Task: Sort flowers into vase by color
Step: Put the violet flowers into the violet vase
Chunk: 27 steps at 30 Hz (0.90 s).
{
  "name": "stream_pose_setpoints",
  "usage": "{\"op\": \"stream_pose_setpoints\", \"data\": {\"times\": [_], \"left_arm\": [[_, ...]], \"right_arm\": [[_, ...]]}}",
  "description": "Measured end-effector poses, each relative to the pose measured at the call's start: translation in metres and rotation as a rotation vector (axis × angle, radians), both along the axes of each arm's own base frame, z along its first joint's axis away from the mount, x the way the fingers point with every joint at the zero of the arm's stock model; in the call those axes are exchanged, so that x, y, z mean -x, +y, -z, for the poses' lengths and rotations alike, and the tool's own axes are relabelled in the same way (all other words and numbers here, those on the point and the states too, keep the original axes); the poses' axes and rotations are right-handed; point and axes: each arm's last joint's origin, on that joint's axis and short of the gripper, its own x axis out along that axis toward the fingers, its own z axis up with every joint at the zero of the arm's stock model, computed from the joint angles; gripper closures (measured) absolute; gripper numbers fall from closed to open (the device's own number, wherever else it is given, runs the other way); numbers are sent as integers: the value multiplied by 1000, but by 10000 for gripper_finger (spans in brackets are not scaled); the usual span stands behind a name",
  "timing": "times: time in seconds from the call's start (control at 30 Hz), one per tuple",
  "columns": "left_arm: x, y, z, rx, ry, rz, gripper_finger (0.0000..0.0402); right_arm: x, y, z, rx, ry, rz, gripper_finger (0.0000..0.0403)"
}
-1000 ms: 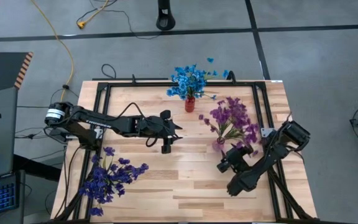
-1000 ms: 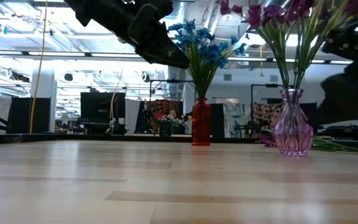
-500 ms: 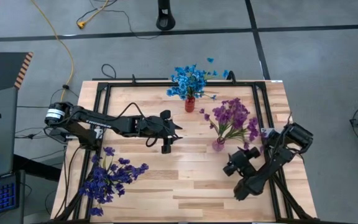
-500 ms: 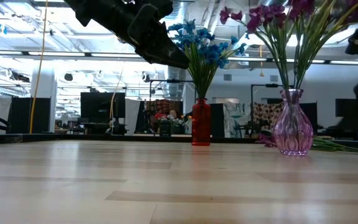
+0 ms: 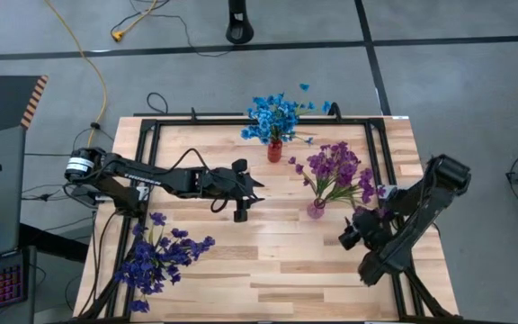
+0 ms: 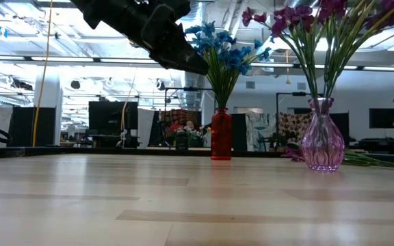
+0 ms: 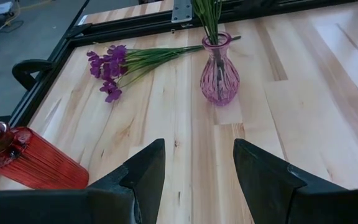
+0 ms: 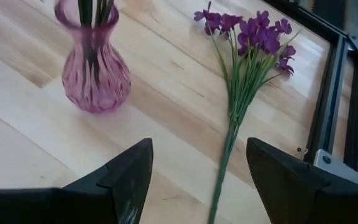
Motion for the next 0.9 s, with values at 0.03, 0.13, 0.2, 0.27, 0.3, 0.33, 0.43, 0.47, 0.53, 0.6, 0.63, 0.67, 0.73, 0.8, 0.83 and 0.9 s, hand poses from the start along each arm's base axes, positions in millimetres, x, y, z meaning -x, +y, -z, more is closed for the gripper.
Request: {"op": "stream_pose_setpoints", "data": {"times": [0.03, 0.13, 0.2, 0.27, 0.3, 0.33, 0.43, 0.47, 0.53, 0.6, 0.63, 0.67, 0.73, 0.8, 0.83, 0.9], "left_arm": [[0, 0, 0, -1, 0, 1, 223], [0, 0, 0, -11, 2, 7, 223], [0, 0, 0, -12, 2, 7, 223], [0, 0, 0, -13, 2, 7, 223], [0, 0, 0, -20, 2, 11, 223], [0, 0, 0, -26, -1, 14, 223], [-1, 0, -1, -40, -5, 22, 223], [-1, 0, -1, -44, -6, 24, 223], [-1, 0, -2, -48, -13, 26, 223], [-1, 0, -2, -48, -20, 26, 223], [-1, 0, -2, -49, -21, 26, 223], [-1, 0, -2, -51, -20, 28, 223], [-1, 0, -2, -58, -19, 31, 223], [-1, 0, -3, -59, -22, 32, 223], [-1, 0, -3, -59, -22, 32, 223], [-1, 0, -3, -59, -24, 32, 223]], "right_arm": [[2, -3, -6, -11, 1, -12, 117], [7, -10, -20, -46, 11, -65, 117], [10, -14, -27, -69, 11, -96, 117], [13, -18, -32, -90, 8, -120, 117], [15, -20, -33, -96, 11, -135, 117], [16, -22, -33, -97, 19, -153, 117], [19, -26, -25, -108, 46, -220, 117], [20, -27, -20, -114, 54, -241, 117], [21, -28, -9, -135, 69, -264, 117], [23, -30, 1, -142, 70, -263, 117], [24, -32, 4, -138, 72, -252, 117], [25, -34, 7, -136, 68, -235, 117], [27, -37, 12, -131, 63, -203, 117], [28, -40, 16, -121, 72, -192, 117], [27, -40, 15, -125, 67, -187, 117], [25, -43, 15, -117, 68, -172, 117]]}}
